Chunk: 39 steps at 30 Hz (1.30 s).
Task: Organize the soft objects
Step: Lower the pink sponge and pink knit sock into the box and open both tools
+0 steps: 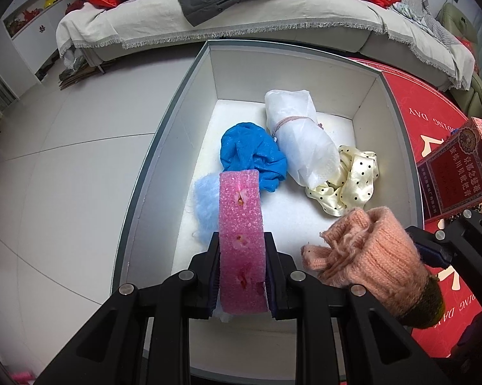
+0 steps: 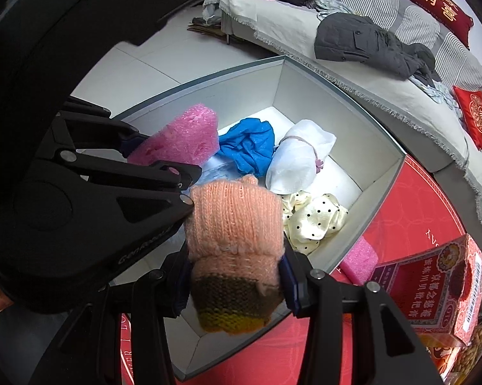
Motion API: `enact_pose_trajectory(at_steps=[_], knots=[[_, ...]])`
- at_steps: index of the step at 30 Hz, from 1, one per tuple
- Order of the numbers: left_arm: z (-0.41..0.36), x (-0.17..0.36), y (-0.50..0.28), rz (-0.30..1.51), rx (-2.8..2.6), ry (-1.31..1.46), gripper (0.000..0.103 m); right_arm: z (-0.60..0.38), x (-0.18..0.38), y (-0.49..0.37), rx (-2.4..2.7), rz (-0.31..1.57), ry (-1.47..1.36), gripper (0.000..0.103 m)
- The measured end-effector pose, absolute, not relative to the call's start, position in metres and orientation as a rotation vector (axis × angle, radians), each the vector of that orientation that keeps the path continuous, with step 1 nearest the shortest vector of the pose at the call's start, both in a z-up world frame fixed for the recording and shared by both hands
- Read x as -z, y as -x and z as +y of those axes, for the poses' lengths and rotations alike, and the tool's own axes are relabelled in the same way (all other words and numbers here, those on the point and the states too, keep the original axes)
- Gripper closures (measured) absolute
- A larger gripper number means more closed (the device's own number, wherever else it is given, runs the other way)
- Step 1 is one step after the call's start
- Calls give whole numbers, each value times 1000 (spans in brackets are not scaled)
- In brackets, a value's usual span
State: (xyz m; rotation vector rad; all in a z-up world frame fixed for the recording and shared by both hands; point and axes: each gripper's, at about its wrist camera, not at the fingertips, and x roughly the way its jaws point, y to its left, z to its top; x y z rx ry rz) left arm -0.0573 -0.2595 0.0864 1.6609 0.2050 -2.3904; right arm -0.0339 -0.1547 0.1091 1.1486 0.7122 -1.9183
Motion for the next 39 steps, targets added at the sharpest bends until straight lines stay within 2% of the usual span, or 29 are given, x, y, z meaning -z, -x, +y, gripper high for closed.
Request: enact_pose_trajectory(at_steps=[11, 39], knots=[[-261, -79, 77, 211, 2378, -1717, 79, -152, -105, 47, 1930, 674, -1200, 53], [-270, -63, 86, 188, 2326, -1836, 79, -168, -93, 57, 1855, 745, -1295, 53]])
